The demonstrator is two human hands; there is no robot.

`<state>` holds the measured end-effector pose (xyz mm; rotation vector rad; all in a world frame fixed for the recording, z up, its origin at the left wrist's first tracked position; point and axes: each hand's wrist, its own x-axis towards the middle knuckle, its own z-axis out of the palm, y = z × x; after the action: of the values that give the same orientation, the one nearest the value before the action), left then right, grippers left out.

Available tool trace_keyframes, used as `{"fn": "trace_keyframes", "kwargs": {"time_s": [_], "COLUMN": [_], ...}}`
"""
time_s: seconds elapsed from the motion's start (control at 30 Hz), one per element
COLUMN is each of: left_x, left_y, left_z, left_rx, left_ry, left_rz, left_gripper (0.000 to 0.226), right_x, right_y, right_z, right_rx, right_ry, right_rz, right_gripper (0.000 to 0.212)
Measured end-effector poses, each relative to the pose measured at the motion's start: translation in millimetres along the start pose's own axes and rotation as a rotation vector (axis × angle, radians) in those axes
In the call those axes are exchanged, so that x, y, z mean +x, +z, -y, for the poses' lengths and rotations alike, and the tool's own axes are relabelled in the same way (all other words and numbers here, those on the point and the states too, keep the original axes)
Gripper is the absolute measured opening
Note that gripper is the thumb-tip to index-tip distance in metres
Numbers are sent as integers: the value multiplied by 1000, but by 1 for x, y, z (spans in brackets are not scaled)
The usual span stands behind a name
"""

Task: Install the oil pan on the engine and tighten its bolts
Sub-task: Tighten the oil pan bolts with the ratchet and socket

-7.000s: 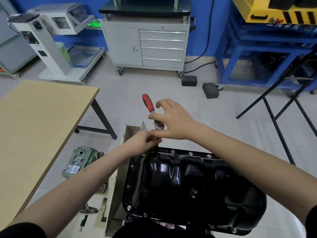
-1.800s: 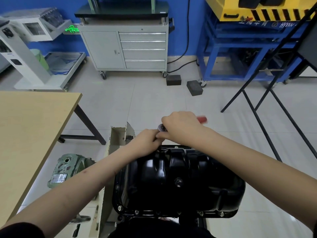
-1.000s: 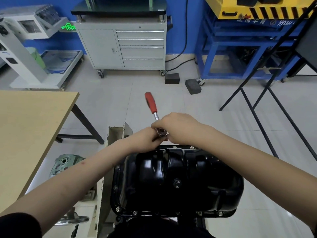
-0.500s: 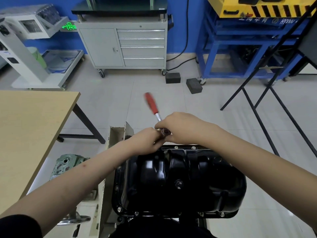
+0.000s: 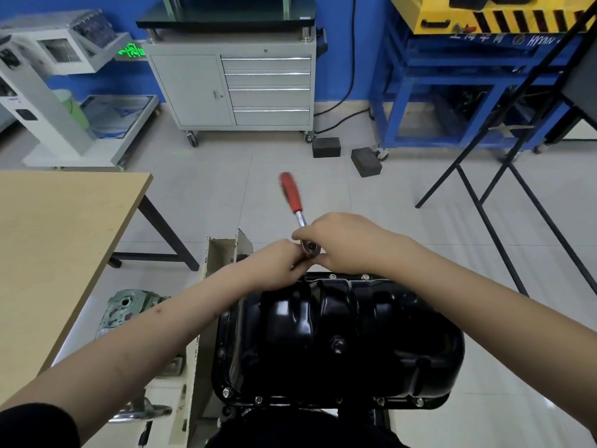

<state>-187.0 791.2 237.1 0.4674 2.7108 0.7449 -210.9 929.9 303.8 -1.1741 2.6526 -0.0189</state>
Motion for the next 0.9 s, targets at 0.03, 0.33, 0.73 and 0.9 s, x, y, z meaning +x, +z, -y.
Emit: {"fn": "trace_keyframes", "kwargs": {"time_s": [0.03, 0.33, 0.73, 0.9], "left_x": [0, -3, -1, -1], "left_y": [1, -2, -1, -2], "left_z": [0, 1, 7, 6], "left_rx": [-6, -12, -24, -2], "left_ry": [6, -48, -17, -15], "left_rz": [15, -55, -6, -4], "left_gripper": [27, 32, 41, 29], "right_x": [0, 4, 4, 1], "right_y": [0, 1, -2, 2], "right_z": [0, 6, 5, 4], "right_rx": [-7, -102, -160, -138], "right_ry": [-19, 116, 65, 76], "right_rz": [16, -85, -57, -60], "right_gripper": [28, 32, 31, 29]}}
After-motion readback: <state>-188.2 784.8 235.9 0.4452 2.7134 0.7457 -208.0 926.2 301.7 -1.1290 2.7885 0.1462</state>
